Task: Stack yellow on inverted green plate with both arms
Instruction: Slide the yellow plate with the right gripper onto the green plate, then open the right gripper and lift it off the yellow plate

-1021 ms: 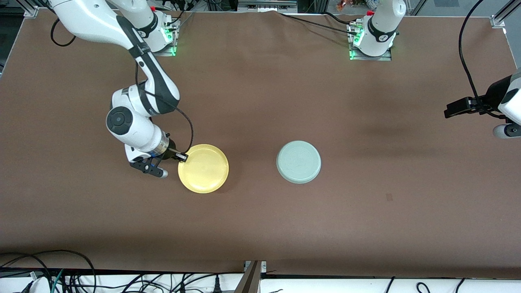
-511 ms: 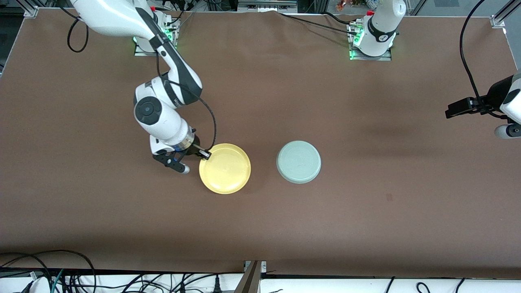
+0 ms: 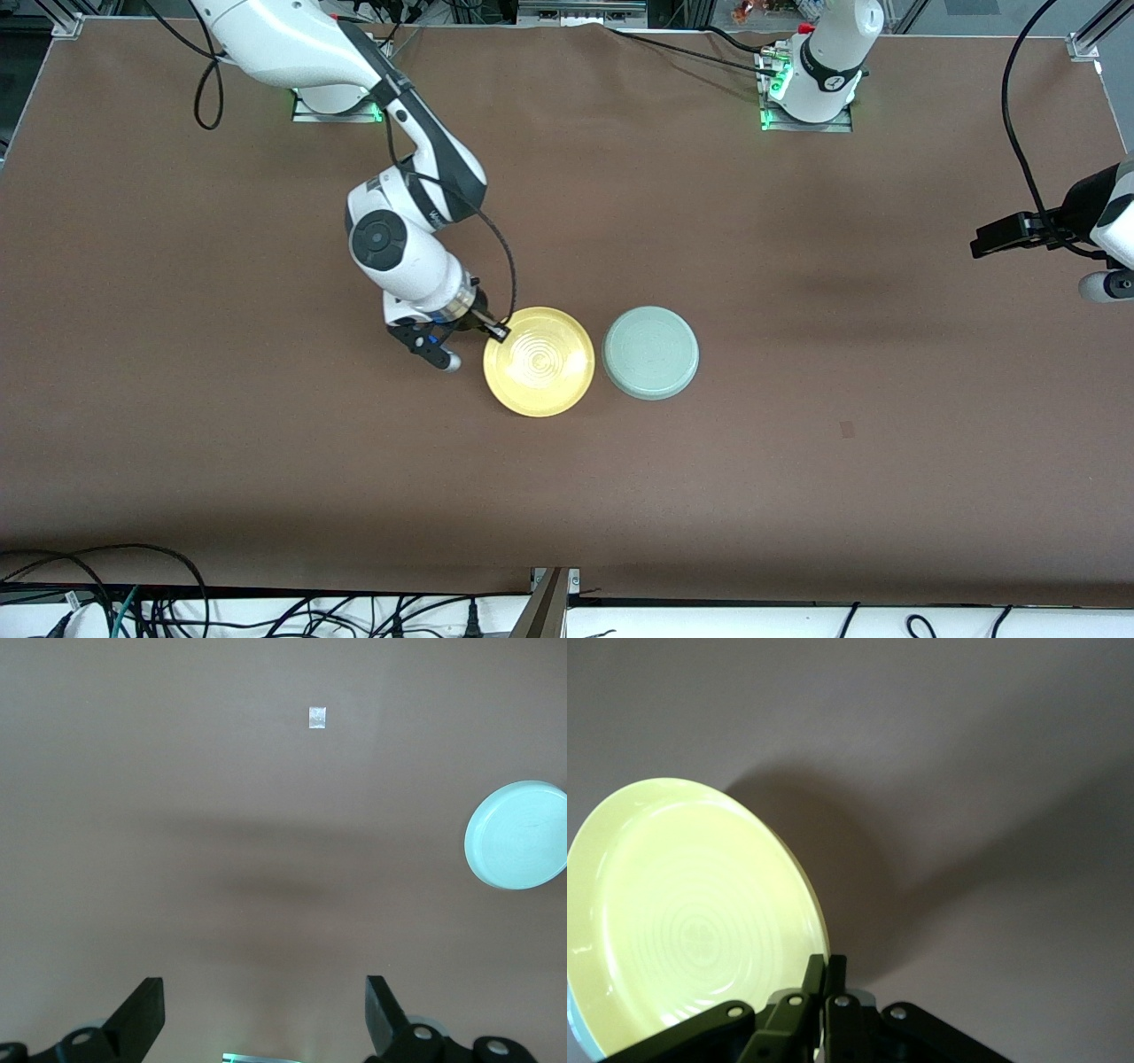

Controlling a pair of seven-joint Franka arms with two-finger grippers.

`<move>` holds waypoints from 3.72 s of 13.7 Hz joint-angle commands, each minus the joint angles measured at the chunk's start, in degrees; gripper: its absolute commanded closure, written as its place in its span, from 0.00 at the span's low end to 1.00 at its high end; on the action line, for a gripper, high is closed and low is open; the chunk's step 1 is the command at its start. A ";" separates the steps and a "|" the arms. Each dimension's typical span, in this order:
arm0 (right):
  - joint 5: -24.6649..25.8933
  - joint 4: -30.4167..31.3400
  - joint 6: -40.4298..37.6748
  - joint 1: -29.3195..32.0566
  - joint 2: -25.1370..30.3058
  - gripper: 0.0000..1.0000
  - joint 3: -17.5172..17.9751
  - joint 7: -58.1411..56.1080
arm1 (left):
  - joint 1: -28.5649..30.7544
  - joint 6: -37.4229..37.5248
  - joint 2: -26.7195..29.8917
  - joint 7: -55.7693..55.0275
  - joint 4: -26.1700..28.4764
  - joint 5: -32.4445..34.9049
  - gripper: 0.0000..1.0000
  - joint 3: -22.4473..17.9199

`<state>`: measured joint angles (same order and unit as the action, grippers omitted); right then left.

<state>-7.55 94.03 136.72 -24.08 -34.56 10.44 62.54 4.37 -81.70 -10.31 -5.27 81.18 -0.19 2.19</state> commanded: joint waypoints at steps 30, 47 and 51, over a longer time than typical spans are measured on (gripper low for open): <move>1.05 -13.16 13.67 -20.39 -15.44 1.00 -6.57 18.23 | 1.61 -0.31 0.03 1.31 0.12 -2.44 0.00 -0.17; 2.89 -13.87 3.85 -20.84 -9.06 0.00 -11.92 18.76 | 1.87 -0.39 -0.24 1.31 0.12 -2.88 0.00 -0.17; 2.37 -13.79 -8.10 -20.13 -2.45 0.00 -16.93 13.07 | 1.78 -0.39 -0.24 1.31 0.12 -2.88 0.00 -0.08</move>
<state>-5.57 78.63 133.20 -44.17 -40.48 -5.17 78.03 5.77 -81.72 -10.72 -5.27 81.19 -1.21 2.14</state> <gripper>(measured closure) 0.000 0.000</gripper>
